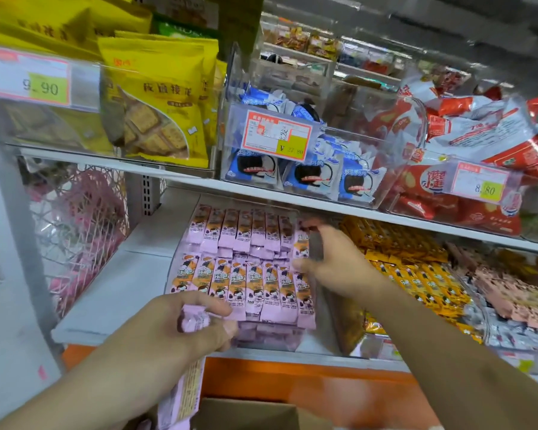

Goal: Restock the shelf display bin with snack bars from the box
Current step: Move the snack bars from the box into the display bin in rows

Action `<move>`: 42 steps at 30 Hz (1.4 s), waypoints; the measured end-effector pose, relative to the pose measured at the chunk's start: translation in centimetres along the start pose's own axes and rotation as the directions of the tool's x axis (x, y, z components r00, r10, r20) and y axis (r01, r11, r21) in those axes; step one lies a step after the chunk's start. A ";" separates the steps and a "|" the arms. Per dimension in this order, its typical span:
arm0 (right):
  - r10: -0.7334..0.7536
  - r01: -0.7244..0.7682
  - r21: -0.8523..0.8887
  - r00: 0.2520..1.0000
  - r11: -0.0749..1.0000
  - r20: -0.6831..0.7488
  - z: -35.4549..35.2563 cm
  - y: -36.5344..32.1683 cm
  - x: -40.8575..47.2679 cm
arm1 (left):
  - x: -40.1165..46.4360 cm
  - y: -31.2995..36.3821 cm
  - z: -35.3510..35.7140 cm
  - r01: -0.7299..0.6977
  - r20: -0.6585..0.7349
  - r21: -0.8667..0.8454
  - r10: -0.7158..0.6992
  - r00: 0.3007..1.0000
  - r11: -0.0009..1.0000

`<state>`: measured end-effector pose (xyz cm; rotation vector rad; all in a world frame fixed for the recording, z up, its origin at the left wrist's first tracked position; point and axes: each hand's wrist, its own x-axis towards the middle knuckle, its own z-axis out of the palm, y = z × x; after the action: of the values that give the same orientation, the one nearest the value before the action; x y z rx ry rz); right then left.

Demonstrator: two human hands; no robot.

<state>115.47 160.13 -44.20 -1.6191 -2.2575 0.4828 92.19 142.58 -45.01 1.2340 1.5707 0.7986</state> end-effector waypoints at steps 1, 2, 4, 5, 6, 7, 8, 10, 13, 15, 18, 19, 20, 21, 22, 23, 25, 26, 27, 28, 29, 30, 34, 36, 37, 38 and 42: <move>0.030 -0.029 -0.046 0.999 0.999 0.018 0.0 0.4 1.1 | 0.1 0.2 0.0 -0.002 -0.004 0.002 0.002 1.000 1.000; 0.056 -0.052 -0.084 0.998 0.995 0.041 0.0 0.7 2.1 | 0.3 0.3 0.0 -0.005 -0.005 0.010 0.005 1.000 1.000; 0.120 -0.105 -0.156 0.988 0.982 0.096 -0.1 1.2 3.6 | 0.4 0.5 0.1 -0.004 -0.003 0.024 0.004 1.000 1.000; 0.155 -0.134 -0.172 0.981 0.976 0.118 -0.3 1.2 4.0 | 0.5 0.6 0.1 0.004 -0.005 0.022 -0.004 1.000 1.000; 0.184 -0.156 -0.190 0.973 0.969 0.137 -0.6 1.3 4.4 | 0.7 0.5 0.1 0.007 -0.006 0.014 -0.007 1.000 1.000; 0.210 -0.174 -0.214 0.965 0.961 0.156 -0.8 1.6 4.9 | 0.8 0.5 0.2 0.009 -0.008 0.004 -0.009 1.000 1.000; 0.229 -0.185 -0.239 0.958 0.953 0.171 -1.0 1.9 5.3 | 0.9 0.4 0.2 0.010 -0.008 -0.003 -0.010 1.000 1.000; 0.234 -0.184 -0.255 0.955 0.949 0.180 -0.7 2.5 6.3 | 1.1 0.1 0.4 0.013 -0.008 -0.025 -0.013 1.000 1.000; 0.176 -0.129 -0.262 0.970 0.956 0.165 -0.4 3.2 7.1 | 1.2 -0.3 0.7 0.014 0.002 -0.015 -0.014 1.000 1.000; 0.124 -0.084 -0.213 0.976 0.973 0.180 -0.6 3.1 7.0 | 1.3 -0.6 0.8 0.018 0.002 -0.009 -0.018 1.000 1.000; 0.091 -0.065 -0.165 0.983 0.984 0.157 -0.8 3.2 6.7 | 1.2 -0.7 0.9 0.020 0.008 -0.005 -0.020 1.000 1.000; 0.099 -0.073 -0.179 0.985 0.981 0.145 -0.8 3.4 6.6 | 1.2 -0.7 0.9 0.020 0.007 -0.007 -0.020 1.000 1.000; 0.097 -0.070 -0.192 0.986 0.979 0.136 -0.7 3.4 6.5 | 1.2 -0.7 1.0 0.018 0.007 -0.014 -0.018 1.000 1.000; 0.075 -0.047 -0.196 0.988 0.979 0.134 -0.7 3.3 6.3 | 1.2 -0.8 1.0 0.017 0.006 -0.017 -0.017 1.000 1.000; 0.038 -0.011 -0.196 0.990 0.980 0.138 -0.7 3.0 6.1 | 1.2 -0.9 1.0 0.015 0.005 -0.014 -0.015 1.000 1.000; 0.005 0.025 -0.204 0.990 0.979 0.143 -0.7 2.9 6.0 | 1.3 -1.0 1.0 0.015 0.003 -0.009 -0.015 1.000 1.000; -0.018 0.048 -0.229 0.991 0.972 0.135 -0.7 2.4 5.9 | 1.3 -1.3 1.1 0.015 0.004 -0.013 -0.015 1.000 1.000; -0.024 0.055 -0.233 0.991 0.971 0.132 -0.6 2.2 6.0 | 1.3 -1.3 1.1 0.015 0.009 -0.018 -0.014 1.000 1.000; -0.023 0.055 -0.236 0.990 0.970 0.137 -0.5 2.2 6.1 | 1.3 -1.3 1.2 0.016 0.016 -0.021 -0.016 1.000 1.000; -0.020 0.054 -0.239 0.990 0.970 0.143 -0.4 2.1 6.2 | 1.3 -1.3 1.2 0.019 0.023 -0.017 -0.018 1.000 1.000; -0.017 0.054 -0.246 0.989 0.968 0.150 -0.3 2.0 6.3 | 1.3 -1.3 1.2 0.022 0.029 -0.011 -0.022 0.999 1.000; -0.020 0.059 -0.251 0.987 0.966 0.157 -0.1 1.9 6.4 | 1.3 -1.3 1.2 0.025 0.028 -0.010 -0.025 0.999 1.000; -0.018 0.050 -0.266 0.992 0.963 0.121 0.7 2.1 6.9 | 1.5 -1.5 1.2 0.024 0.027 -0.007 -0.023 0.999 1.000; -0.018 0.048 -0.263 0.993 0.964 0.115 1.2 2.4 7.2 | 1.5 -1.6 1.2 0.016 0.027 -0.002 -0.016 1.000 1.000; -0.017 0.048 -0.265 0.993 0.963 0.119 1.4 2.5 7.4 | 1.6 -1.7 1.2 0.010 0.026 -0.002 -0.010 1.000 1.000; -0.022 0.055 -0.275 0.992 0.960 0.124 1.5 2.6 7.6 | 1.6 -1.8 1.2 0.004 0.022 -0.005 -0.003 1.000 1.000; -0.031 0.071 -0.366 0.993 0.928 0.113 2.1 3.3 7.8 | 1.5 -1.6 0.9 -0.019 0.020 -0.069 0.020 1.000 0.997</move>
<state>114.88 168.35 -47.08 -1.7332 -2.5848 0.1322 92.44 143.49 -47.16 1.2060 1.5045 0.8426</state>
